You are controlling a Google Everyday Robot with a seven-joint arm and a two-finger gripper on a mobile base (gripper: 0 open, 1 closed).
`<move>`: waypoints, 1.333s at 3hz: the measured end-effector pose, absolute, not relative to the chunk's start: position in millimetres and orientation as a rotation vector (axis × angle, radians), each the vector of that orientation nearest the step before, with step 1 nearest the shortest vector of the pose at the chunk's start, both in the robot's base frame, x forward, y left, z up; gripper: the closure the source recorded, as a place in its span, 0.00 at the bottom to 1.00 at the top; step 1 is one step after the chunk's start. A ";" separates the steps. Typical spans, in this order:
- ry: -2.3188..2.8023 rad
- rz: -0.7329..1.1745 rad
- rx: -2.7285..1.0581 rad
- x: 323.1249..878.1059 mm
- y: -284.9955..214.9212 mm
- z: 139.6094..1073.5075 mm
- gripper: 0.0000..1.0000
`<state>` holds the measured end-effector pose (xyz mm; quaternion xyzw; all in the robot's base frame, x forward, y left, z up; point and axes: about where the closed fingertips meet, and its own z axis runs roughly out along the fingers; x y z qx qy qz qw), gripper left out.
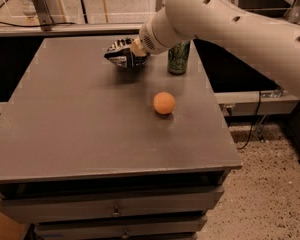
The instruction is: Move blue chip bag near green can
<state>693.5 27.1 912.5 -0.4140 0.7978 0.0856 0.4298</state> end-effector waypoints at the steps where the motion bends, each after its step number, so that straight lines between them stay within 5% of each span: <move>1: 1.995 0.261 -1.034 668.3 33.8 906.5 1.00; 4: 2.045 0.285 -1.018 626.5 5.1 886.0 1.00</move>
Offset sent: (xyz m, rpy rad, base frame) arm -0.0642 -0.0038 -0.0315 0.0438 0.0809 0.0008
